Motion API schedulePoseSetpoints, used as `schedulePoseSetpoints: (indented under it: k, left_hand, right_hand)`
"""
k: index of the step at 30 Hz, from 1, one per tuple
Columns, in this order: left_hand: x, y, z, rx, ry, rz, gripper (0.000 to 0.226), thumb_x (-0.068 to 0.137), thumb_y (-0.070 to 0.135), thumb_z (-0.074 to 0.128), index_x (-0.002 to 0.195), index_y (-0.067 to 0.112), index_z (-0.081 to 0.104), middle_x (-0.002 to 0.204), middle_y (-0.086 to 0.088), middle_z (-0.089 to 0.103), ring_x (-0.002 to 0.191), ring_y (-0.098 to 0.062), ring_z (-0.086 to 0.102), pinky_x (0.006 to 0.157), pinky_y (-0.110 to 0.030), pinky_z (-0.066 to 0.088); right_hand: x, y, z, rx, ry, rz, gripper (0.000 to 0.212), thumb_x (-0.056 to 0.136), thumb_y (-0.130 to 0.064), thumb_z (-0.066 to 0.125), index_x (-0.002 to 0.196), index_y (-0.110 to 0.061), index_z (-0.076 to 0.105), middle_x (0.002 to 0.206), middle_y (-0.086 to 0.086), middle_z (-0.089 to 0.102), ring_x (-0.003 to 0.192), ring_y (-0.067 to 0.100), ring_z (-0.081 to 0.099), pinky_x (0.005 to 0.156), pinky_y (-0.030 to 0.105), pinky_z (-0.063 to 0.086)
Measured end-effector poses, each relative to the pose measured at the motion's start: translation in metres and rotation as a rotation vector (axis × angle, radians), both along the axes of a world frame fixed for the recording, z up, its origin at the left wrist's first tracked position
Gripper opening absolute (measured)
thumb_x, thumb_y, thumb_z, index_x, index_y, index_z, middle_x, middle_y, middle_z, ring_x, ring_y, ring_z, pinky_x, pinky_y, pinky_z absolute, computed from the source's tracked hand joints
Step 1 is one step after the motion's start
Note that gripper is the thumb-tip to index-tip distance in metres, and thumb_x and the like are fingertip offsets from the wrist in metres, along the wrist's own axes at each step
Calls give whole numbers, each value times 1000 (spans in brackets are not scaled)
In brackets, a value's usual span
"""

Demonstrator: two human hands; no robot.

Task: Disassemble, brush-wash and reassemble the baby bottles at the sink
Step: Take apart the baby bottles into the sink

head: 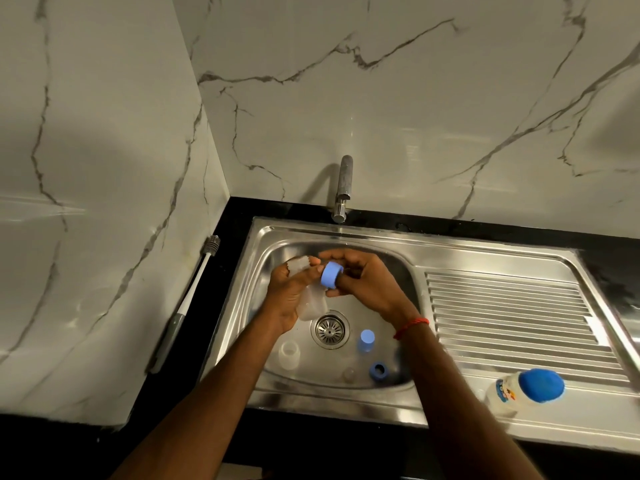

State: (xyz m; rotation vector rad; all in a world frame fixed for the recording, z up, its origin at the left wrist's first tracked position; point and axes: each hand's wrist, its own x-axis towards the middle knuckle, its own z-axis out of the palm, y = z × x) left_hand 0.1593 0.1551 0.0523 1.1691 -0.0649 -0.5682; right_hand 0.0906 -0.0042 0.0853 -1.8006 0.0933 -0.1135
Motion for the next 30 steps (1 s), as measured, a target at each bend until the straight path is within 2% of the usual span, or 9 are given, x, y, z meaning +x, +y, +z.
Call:
schedulePoseSetpoints:
  k: [6, 8, 11, 14, 20, 22, 25, 27, 30]
  left_hand:
    - [-1, -1, 4, 1, 22, 46, 10, 83, 3, 72, 88, 12, 69, 86, -5, 75, 89, -21, 70, 70, -28, 57]
    - [-1, -1, 5, -44, 37, 27, 12, 81, 3, 73, 89, 10, 68, 91, -10, 74, 98, -27, 72, 74, -30, 58]
    - [-2, 0, 3, -70, 45, -6, 17, 75, 8, 76, 89, 11, 67, 97, -14, 74, 100, -30, 72, 76, -31, 58]
    - [-2, -2, -2, -12, -11, -2, 14, 72, 15, 78, 84, 17, 70, 88, -6, 74, 92, -23, 71, 75, -32, 56]
    - [1, -4, -11, 44, -54, -4, 13, 71, 25, 80, 81, 22, 75, 87, -9, 73, 89, -25, 71, 79, -40, 59]
    - [3, -4, -19, 111, -50, 20, 33, 72, 38, 81, 94, 15, 76, 100, -13, 75, 101, -32, 70, 89, -46, 58]
    - [2, -6, -35, 241, -67, 72, 53, 72, 58, 75, 101, 14, 74, 101, -7, 76, 100, -26, 70, 87, -41, 56]
    - [1, -7, -50, 379, -128, 86, 58, 65, 70, 71, 101, 25, 71, 99, -2, 74, 95, -20, 69, 84, -38, 55]
    - [2, -9, -80, 563, -361, 23, 44, 74, 73, 68, 94, 34, 69, 99, 3, 69, 97, -16, 66, 87, -40, 55]
  right_hand:
    - [-14, 2, 2, 674, 57, -152, 26, 99, 4, 45, 113, 0, 66, 106, 20, 72, 98, 35, 71, 77, 37, 61]
    - [-16, -3, -1, 796, 58, -173, 26, 100, -8, 43, 110, -1, 66, 109, 23, 69, 100, 36, 69, 79, 40, 60]
    - [-13, -5, -2, 558, 116, -241, 32, 94, -39, 61, 100, -8, 64, 96, 14, 69, 86, 26, 67, 70, 35, 60]
    - [-10, -1, -4, 182, 109, -199, 25, 87, -28, 74, 103, -11, 64, 83, 3, 68, 70, 16, 62, 56, 26, 54]
    - [-5, 5, -20, -16, 27, -168, 17, 87, -22, 75, 103, -15, 73, 85, 1, 74, 62, 9, 63, 49, 26, 52]
    - [-4, 1, -27, -40, 53, -213, 15, 85, -24, 78, 98, -17, 74, 85, 2, 73, 63, 11, 64, 48, 26, 52]
    - [-9, -11, -42, -142, 122, -249, 15, 83, -26, 80, 95, -19, 75, 82, -2, 72, 65, 6, 65, 51, 17, 49]
    - [-14, -20, -57, -232, 200, -228, 17, 83, -26, 81, 95, -16, 75, 80, -3, 73, 64, 2, 64, 52, 10, 46]
    - [-22, -34, -87, -362, 334, -168, 17, 82, -22, 82, 95, -14, 76, 81, -6, 71, 70, 6, 66, 62, 13, 52]
